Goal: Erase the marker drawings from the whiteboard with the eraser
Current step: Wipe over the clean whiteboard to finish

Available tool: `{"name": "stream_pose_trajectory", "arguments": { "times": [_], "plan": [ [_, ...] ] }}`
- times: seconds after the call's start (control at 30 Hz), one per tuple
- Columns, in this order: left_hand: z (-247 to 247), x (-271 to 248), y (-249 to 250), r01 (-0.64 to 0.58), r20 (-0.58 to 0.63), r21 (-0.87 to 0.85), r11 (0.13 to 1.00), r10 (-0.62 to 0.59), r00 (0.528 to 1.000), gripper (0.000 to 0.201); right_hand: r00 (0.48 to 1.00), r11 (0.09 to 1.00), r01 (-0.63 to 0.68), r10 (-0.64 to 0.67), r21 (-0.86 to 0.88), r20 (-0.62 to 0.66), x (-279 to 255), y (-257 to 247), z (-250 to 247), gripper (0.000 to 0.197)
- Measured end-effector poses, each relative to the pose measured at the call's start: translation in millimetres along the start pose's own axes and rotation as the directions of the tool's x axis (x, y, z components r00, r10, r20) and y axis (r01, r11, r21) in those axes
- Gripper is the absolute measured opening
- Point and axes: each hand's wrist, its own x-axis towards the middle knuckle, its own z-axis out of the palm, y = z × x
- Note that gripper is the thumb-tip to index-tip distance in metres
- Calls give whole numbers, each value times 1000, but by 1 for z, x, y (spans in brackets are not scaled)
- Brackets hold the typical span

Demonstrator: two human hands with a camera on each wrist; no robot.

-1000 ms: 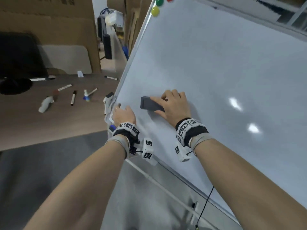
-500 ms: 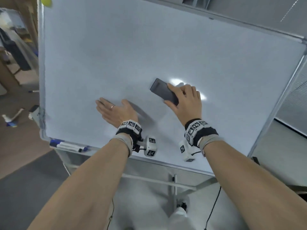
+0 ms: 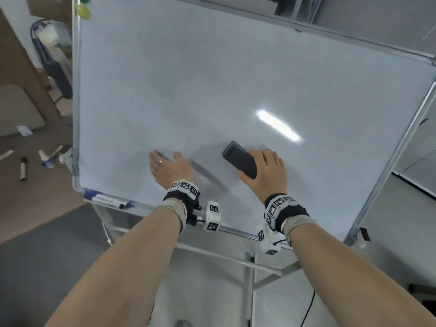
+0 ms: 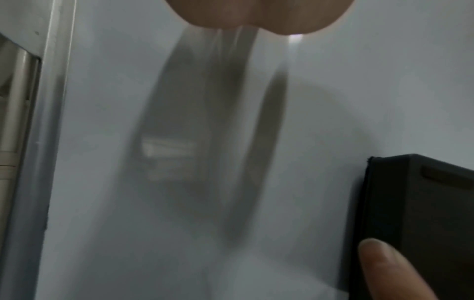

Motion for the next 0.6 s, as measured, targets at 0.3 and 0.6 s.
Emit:
{"name": "stream_pose_trajectory", "arguments": {
  "times": [0.3,0.6],
  "plan": [
    [-91,21,-32,93,-26,-1,996,-93,995,53,982,978,13,-51,208,182,-25,-83,39,51],
    [-141,76,-78,179,-29,75,981,-177,984,50,786,969,127,-228,211,574,-31,-163,83,47]
  ]
}}
